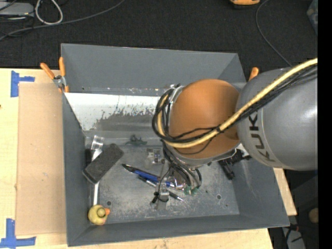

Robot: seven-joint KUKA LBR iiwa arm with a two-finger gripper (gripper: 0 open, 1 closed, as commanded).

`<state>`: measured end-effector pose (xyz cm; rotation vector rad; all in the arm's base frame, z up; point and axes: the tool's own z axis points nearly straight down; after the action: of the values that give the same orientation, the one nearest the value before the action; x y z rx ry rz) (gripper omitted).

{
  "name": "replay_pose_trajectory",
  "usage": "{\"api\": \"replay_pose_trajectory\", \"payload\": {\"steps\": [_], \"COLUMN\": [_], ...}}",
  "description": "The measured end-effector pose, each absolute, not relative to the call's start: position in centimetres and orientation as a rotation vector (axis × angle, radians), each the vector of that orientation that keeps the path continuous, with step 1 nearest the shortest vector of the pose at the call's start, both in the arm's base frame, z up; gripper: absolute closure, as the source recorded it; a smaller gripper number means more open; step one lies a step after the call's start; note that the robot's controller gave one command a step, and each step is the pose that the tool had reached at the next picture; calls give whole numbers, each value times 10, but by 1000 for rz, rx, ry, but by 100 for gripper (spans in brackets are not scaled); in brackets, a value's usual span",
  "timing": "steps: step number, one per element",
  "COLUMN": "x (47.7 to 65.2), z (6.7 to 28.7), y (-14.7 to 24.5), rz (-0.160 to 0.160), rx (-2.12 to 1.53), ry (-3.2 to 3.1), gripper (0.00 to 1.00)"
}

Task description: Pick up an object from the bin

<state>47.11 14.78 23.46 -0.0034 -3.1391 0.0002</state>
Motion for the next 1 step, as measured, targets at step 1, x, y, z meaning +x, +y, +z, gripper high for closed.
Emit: {"api": "replay_pose_trajectory", "payload": {"steps": [1], "x": [500], "z": [159], "y": [118], "rz": [-1], "rx": [-141], "ry": [-3139], "gripper": [0]}}
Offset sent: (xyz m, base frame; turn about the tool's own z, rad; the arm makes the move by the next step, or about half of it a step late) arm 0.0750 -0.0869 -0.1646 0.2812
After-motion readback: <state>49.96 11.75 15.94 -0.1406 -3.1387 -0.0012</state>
